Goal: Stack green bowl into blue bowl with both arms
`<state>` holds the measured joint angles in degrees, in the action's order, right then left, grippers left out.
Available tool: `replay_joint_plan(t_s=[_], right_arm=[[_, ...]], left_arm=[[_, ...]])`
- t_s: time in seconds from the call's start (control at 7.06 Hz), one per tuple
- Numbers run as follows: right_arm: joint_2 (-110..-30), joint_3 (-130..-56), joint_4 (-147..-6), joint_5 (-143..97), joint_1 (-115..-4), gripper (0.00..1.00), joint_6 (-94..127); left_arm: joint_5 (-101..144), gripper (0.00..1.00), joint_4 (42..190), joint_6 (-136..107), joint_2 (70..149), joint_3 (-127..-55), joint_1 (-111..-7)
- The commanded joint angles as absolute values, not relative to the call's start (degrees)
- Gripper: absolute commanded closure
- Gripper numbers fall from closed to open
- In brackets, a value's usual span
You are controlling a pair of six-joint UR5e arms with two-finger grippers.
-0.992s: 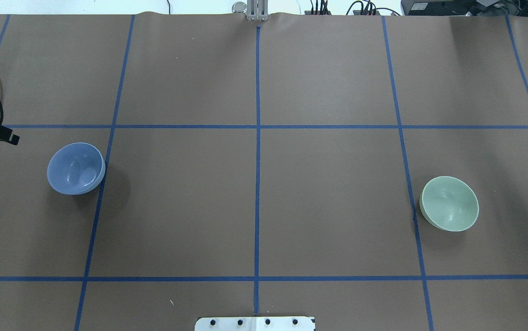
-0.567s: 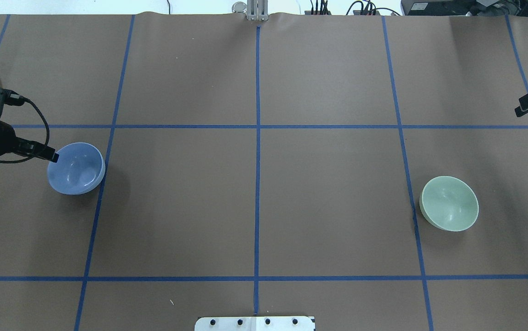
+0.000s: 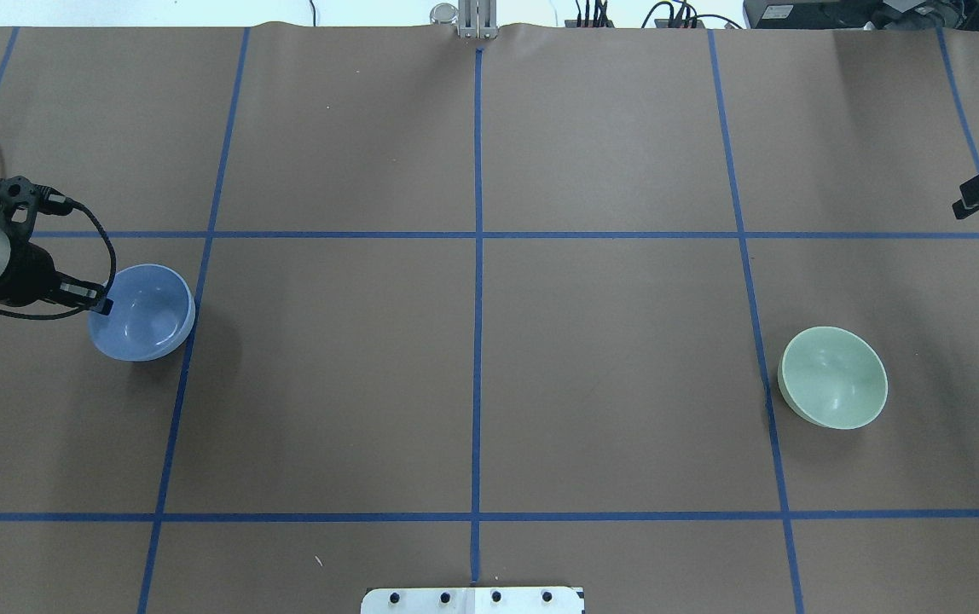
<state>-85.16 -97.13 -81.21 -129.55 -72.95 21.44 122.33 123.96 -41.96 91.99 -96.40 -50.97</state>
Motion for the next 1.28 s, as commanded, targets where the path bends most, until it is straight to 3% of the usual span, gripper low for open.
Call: replay_joint_plan(t_s=[0.0, 0.28, 0.57, 1.13], right_arm=[[-85.17, -97.12, -81.21, -129.55, -72.95, 0.0, 21.45], [-85.17, -97.21, -81.21, -129.64, -72.95, 0.0, 21.45], [-85.08, -97.21, -81.21, -129.64, -72.95, 0.0, 21.62], [-84.82, -97.21, -81.21, -129.64, -72.95, 0.0, 21.8]], left_arm=[[123.13, 1.0, 124.1, -42.36, 92.2, -97.9, -50.98], [123.05, 1.0, 116.34, -46.91, 98.48, -100.45, -50.89], [122.61, 1.0, 100.45, -51.82, 112.25, -100.47, -48.71], [113.58, 1.0, 96.42, -69.32, 131.35, -90.56, -34.04]])
